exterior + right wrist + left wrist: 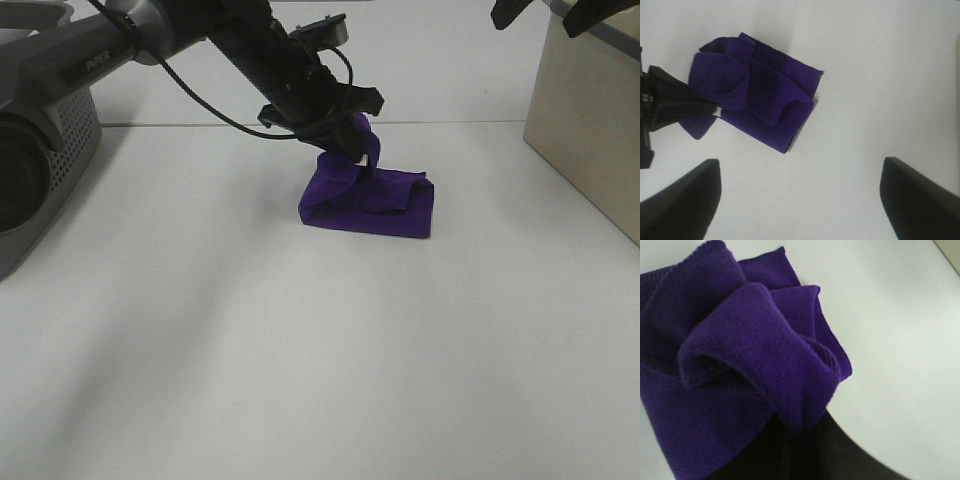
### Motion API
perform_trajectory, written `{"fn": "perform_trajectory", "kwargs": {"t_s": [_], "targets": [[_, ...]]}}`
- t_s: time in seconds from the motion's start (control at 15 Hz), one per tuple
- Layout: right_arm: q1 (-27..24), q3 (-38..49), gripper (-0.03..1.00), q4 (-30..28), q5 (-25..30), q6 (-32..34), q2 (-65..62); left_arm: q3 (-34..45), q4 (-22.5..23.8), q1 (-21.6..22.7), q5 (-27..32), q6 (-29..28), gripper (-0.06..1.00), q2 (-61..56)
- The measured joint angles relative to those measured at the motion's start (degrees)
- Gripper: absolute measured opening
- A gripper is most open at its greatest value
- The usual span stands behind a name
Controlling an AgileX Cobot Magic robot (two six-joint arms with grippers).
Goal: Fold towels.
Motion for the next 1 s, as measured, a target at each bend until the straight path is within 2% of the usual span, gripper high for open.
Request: {"fn": "perform_trajectory", "kwargs": {"t_s": [0.27,0.33,0.47,0.6,0.67,0.73,0.87,1.0], "targets": [[0.00,0.00,0.84,-0.06,0.06,0.06,-1.32,0.00,-0.11,-2.52,-3.15,-1.15,0.04,2.01],[0.00,0.00,0.84,-0.06,0.06,0.06,-1.66,0.00,-1.32,-2.58,-4.07,-1.20,0.09,2.12],[0.00,0.00,0.84,-0.06,0.06,0.06,-1.95,0.00,-4.70,-2.75,-6.02,-1.03,0.24,2.12],[0.00,0.00,0.84,-0.06,0.06,0.06,-1.95,0.00,-11.34,-3.32,-7.79,1.55,0.56,2.12],[0.00,0.00,0.84,-0.06,0.06,0.06,-2.01,0.00,-12.95,-3.67,-7.96,2.75,0.64,2.12],[0.00,0.00,0.84,-0.06,0.06,0.06,-2.01,0.00,-13.75,-4.13,-7.96,3.55,0.68,2.12],[0.00,0.00,0.84,-0.06,0.06,0.06,-2.01,0.00,-13.69,-4.13,-7.96,3.78,0.69,2.12],[0.00,0.00,0.84,-0.06,0.06,0.06,-2.01,0.00,-11.69,-3.61,-6.93,4.53,0.69,1.49]]}}
